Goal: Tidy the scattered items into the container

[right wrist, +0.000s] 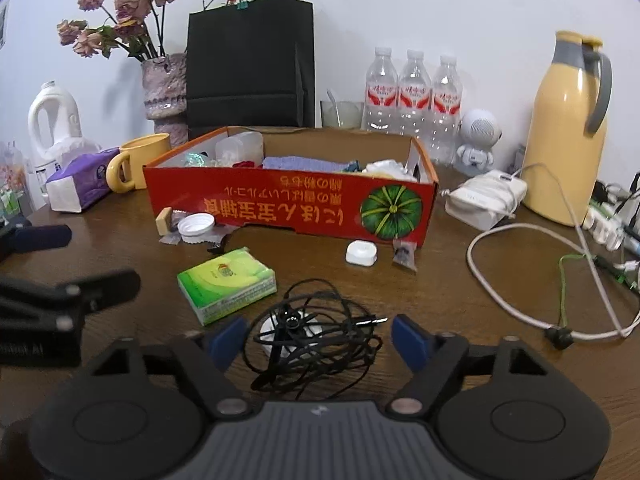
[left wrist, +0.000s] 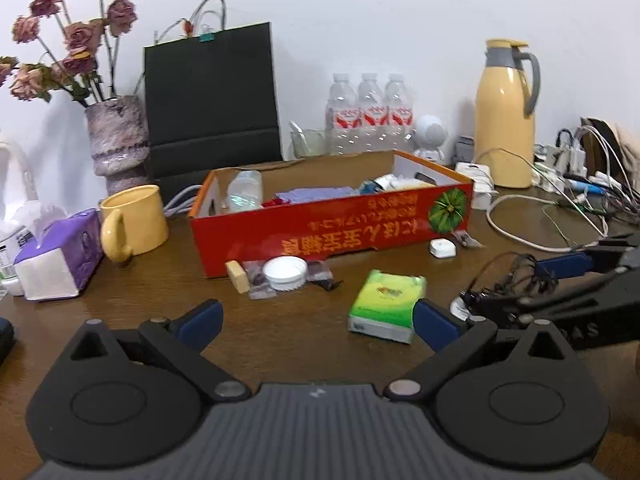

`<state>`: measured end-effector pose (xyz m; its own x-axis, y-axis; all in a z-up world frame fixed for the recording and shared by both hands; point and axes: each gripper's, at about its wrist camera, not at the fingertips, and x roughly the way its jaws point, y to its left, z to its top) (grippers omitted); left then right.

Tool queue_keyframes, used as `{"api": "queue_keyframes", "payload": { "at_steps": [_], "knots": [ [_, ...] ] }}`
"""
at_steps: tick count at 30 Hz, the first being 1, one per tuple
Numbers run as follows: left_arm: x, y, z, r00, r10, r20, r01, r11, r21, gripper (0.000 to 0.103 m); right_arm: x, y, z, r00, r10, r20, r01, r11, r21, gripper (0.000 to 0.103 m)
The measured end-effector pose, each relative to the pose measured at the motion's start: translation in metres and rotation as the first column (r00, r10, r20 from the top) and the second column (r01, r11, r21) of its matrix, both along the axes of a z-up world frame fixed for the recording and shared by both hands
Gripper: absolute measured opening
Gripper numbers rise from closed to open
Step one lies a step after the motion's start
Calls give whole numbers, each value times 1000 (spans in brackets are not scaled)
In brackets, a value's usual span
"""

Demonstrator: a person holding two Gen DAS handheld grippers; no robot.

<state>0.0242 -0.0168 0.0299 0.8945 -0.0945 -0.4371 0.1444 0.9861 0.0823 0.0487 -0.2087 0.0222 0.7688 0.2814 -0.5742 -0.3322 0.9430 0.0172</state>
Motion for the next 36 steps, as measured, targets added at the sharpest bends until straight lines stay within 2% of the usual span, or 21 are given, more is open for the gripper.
{"api": "queue_keyframes", "payload": {
  "at_steps": [2, 4, 6, 9, 11, 14, 17, 21, 27, 29, 33, 36],
  "knots": [
    [0, -5, -3, 999, -34, -3, 34, 999, -1, 103, 3, -2, -3, 1000, 2, -7, -2, 1000, 26, 62],
    [-1, -11, -6, 997, -78, -3, 78, 997, 11, 103, 4, -3, -2, 1000, -2, 5, 1, 999, 34, 50],
    [0, -20, -8, 992, -123, -4, 123, 992, 27, 103, 7, -6, 0, 1000, 9, 10, -9, 999, 51, 29],
    [2, -37, -10, 983, -185, -7, 185, 981, 57, 103, 14, -11, 3, 1000, 17, -2, -17, 998, 65, 17],
    [2, -48, -11, 977, -215, 1, 214, 974, 72, 103, 17, -18, 8, 1000, 24, -15, -22, 993, 119, 13],
    [2, -57, -11, 971, -240, 17, 238, 968, 81, 101, 13, -27, 25, 999, 45, 3, -45, 984, 171, 11],
    [3, -60, -11, 968, -250, 17, 249, 967, 55, 100, 6, -32, 48, 995, 92, 45, -99, 974, 203, 11],
    [4, -63, -10, 966, -258, 24, 257, 966, 42, 92, -1, -30, 72, 985, 157, 74, -170, 960, 224, 10],
    [1, -57, -6, 963, -263, 51, 263, 965, 2, 89, -16, -19, 85, 962, 261, 76, -272, 932, 238, 11],
    [0, -54, -5, 965, -259, 52, 259, 966, -3, 82, -20, -14, 86, 956, 286, 70, -295, 926, 234, 11],
    [4, -50, -8, 968, -250, -12, 250, 968, -31, 40, -29, -4, 88, 944, 321, 73, -329, 917, 226, 11],
    [2, -41, -7, 972, -234, -17, 232, 970, -78, 39, -34, 0, 90, 938, 338, 78, -347, 912, 218, 11]
  ]
}}
